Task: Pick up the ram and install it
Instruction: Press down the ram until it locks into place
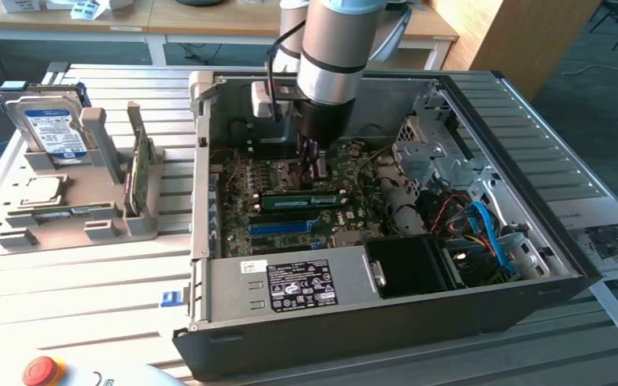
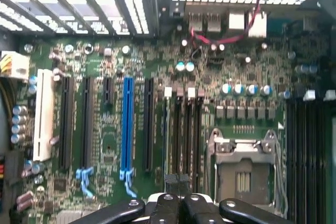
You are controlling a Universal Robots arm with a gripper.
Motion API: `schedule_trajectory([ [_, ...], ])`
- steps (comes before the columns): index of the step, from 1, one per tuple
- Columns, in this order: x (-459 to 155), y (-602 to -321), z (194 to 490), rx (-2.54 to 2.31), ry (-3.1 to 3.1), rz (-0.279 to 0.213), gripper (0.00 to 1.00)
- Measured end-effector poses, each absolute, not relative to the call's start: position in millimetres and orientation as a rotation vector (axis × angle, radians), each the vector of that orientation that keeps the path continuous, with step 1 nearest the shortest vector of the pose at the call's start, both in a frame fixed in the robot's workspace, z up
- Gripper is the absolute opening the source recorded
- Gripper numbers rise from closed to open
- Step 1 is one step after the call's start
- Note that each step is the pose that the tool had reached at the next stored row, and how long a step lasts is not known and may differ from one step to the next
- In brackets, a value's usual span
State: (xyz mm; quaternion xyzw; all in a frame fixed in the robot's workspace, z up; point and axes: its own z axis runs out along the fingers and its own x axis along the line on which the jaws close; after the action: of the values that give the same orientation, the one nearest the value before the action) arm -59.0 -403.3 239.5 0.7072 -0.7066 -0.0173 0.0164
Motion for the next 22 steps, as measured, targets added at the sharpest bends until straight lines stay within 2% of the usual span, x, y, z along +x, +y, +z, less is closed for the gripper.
schedule_trajectory([
  [22,-72,-409,239,2.198,-2.197,-0.054,0.11],
])
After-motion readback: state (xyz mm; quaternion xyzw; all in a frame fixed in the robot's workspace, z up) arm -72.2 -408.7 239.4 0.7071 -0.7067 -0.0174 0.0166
